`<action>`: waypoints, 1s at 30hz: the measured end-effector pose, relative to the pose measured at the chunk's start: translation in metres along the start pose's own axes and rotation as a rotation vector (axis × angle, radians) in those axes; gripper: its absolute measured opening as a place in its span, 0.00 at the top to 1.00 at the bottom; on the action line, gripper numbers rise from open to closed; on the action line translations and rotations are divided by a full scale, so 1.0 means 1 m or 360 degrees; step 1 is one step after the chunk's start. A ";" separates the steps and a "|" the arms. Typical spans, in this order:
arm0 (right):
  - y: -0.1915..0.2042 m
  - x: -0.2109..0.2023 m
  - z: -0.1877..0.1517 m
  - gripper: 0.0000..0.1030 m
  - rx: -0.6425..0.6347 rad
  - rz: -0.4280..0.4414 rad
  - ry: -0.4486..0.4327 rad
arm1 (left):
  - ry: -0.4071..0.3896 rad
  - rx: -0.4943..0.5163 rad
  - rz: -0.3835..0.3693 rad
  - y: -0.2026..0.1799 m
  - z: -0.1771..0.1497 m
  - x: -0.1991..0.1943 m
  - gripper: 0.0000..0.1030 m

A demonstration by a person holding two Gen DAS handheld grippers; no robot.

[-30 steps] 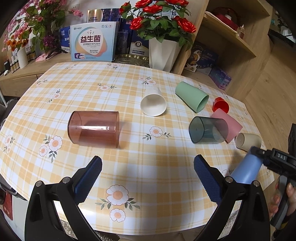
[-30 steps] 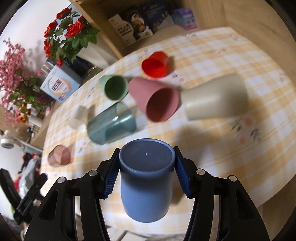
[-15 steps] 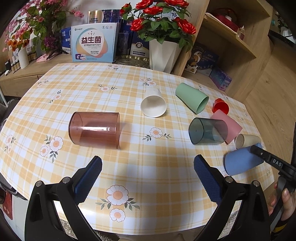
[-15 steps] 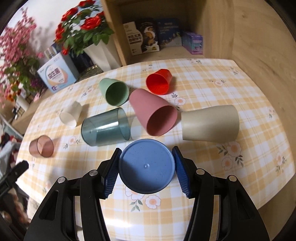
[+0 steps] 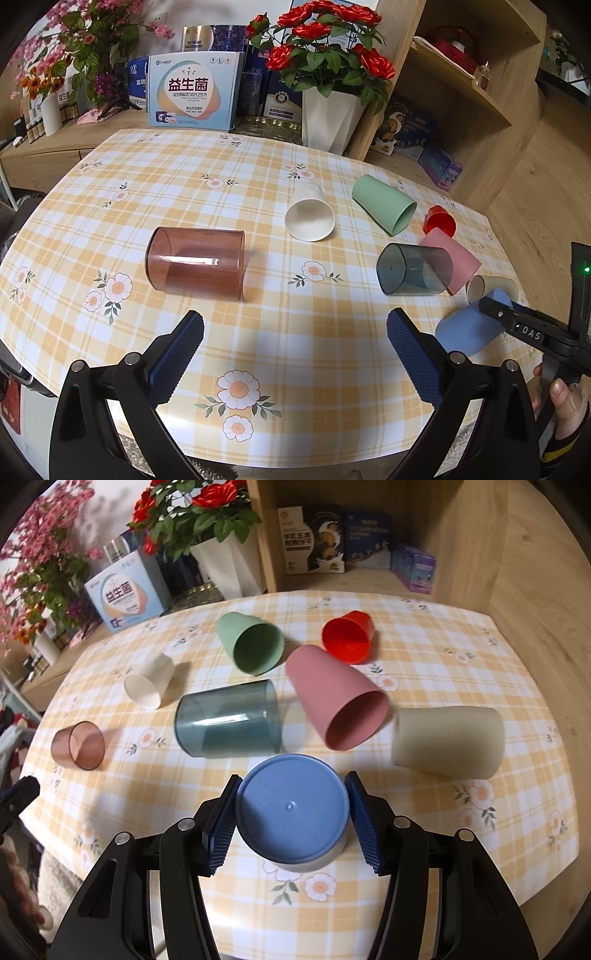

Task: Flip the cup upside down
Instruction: 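Rotate the blue cup with the right tool so its base faces up, then lower the blue cup onto the table and open the right tool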

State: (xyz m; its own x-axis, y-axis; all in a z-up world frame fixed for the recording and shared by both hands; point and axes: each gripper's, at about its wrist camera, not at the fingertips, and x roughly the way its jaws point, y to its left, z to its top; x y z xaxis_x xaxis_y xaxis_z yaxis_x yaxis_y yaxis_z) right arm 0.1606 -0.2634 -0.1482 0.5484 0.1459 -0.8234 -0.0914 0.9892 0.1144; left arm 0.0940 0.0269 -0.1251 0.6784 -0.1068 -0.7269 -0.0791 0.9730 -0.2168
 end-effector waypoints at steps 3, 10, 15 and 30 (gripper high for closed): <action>0.001 -0.001 0.002 0.46 0.0009 0.0010 0.0009 | -0.0010 0.0005 0.0009 0.000 0.003 -0.002 0.06; 0.002 -0.025 0.010 0.46 0.0031 0.0012 -0.0074 | -0.0078 0.0119 0.0040 -0.007 0.018 -0.020 0.06; 0.007 -0.062 0.017 0.46 0.0021 0.0018 -0.0203 | -0.0234 0.0267 0.0081 -0.020 0.035 -0.053 0.06; 0.017 -0.202 -0.003 0.16 0.0043 0.0052 -0.0694 | -0.0635 0.0412 0.0000 -0.056 0.047 -0.171 0.06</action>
State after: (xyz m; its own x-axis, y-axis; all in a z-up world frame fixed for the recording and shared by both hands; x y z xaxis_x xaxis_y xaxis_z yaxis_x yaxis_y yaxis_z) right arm 0.0459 -0.2763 0.0186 0.8458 0.1627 -0.5082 -0.0955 0.9832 0.1558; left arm 0.0162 -0.0001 0.0421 0.9099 -0.0690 -0.4090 0.0711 0.9974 -0.0102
